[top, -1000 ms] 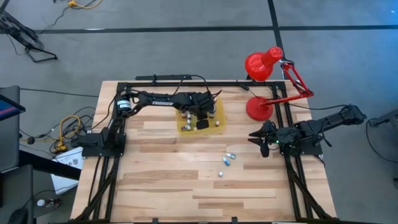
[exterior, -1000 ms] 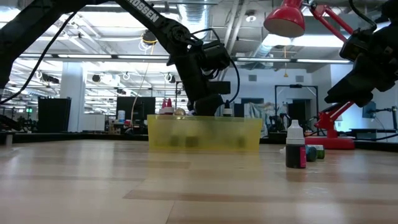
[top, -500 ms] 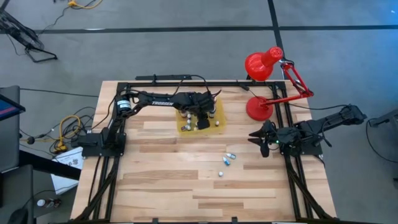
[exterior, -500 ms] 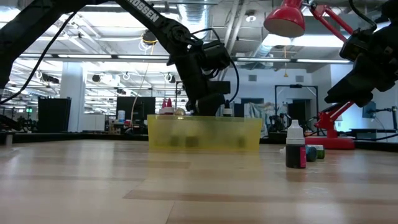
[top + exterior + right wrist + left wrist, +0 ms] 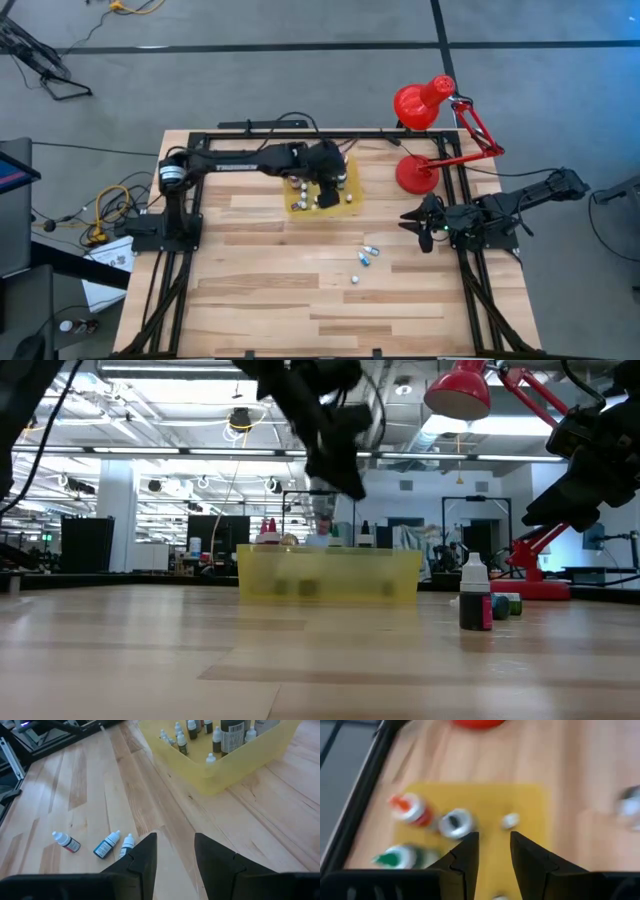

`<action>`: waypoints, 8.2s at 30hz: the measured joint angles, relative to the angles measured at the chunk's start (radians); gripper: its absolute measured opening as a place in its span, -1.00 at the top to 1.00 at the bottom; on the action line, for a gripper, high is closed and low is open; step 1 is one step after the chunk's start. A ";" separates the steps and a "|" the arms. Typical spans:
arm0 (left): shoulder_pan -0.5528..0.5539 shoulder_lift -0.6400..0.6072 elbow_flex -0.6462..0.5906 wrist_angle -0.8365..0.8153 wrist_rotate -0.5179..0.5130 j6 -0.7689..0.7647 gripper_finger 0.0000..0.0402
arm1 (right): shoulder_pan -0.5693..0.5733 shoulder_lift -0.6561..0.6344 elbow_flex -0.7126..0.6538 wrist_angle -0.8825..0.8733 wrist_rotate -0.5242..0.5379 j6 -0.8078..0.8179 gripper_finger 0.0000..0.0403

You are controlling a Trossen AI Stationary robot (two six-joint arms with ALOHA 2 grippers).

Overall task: Pick & Place food coloring
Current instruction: Put the small white food coloring in the bin

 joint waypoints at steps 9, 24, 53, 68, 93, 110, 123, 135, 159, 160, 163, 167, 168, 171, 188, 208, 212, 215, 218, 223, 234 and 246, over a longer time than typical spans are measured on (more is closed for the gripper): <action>-0.243 -0.018 0.000 0.070 0.096 -0.062 0.48 | 0.000 0.000 0.000 0.000 0.000 0.000 0.39; -0.495 0.015 -0.033 0.320 -0.167 -0.220 0.48 | 0.000 0.000 0.000 0.000 0.000 0.000 0.39; -0.584 0.332 -0.028 0.445 -0.275 -0.261 0.48 | 0.000 0.011 0.001 -0.001 0.000 0.000 0.39; -0.581 0.332 -0.029 0.419 -0.276 -0.283 0.50 | 0.000 0.012 0.001 0.000 0.000 0.000 0.39; -0.517 0.172 0.205 0.050 -0.439 -0.229 0.68 | 0.000 0.012 0.000 -0.001 0.000 0.000 0.39; -0.145 0.025 0.150 -0.268 -0.376 -0.159 0.67 | 0.000 0.012 0.000 -0.001 0.000 0.000 0.39; 0.100 -0.092 -0.243 0.141 -0.110 -0.011 0.66 | 0.000 0.012 0.000 0.000 0.000 0.000 0.39; 0.260 -0.061 -0.322 0.250 0.196 0.330 0.66 | 0.000 0.012 0.000 0.000 0.000 0.000 0.39; 0.304 -0.061 -0.331 0.314 0.316 0.492 0.66 | 0.000 0.012 0.000 0.000 0.000 0.000 0.39; 0.307 -0.061 -0.320 0.295 0.317 0.522 0.66 | 0.000 0.012 0.000 0.000 0.000 0.000 0.39; 0.332 -0.061 -0.293 0.234 0.358 0.608 0.66 | 0.000 0.012 0.000 0.000 0.000 0.000 0.39; 0.393 -0.061 -0.291 0.199 0.517 0.661 0.66 | 0.000 0.012 0.000 0.000 0.000 0.000 0.39; 0.403 -0.060 -0.294 0.203 0.540 0.660 0.66 | 0.000 0.012 0.000 0.000 0.000 0.000 0.39; 0.412 -0.027 -0.294 0.222 0.554 0.600 0.66 | 0.000 0.012 0.000 0.000 0.000 0.000 0.39; 0.359 0.035 -0.294 0.274 0.443 0.413 0.66 | 0.000 0.012 0.000 0.000 0.000 0.000 0.39; 0.231 0.009 -0.246 0.182 0.061 0.079 0.50 | 0.000 0.012 0.000 0.000 0.000 0.000 0.39; 0.205 0.009 -0.239 0.171 -0.024 -0.008 0.51 | 0.000 0.012 0.000 0.000 0.000 0.000 0.39; 0.195 0.009 -0.239 0.158 -0.051 -0.036 0.51 | 0.000 0.012 0.000 0.000 0.000 0.000 0.39; 0.188 0.009 -0.239 0.158 -0.070 -0.051 0.51 | 0.000 0.012 0.000 0.000 0.000 0.000 0.39; 0.160 -0.029 -0.239 0.148 -0.061 -0.057 0.51 | 0.000 0.012 0.000 0.000 0.000 0.000 0.39; -0.104 -0.127 -0.238 0.187 0.059 -0.124 0.51 | 0.000 0.012 0.000 0.000 0.000 0.000 0.39; -0.341 -0.085 -0.239 0.312 -0.039 -0.253 0.51 | 0.000 0.012 0.000 0.000 0.000 0.000 0.39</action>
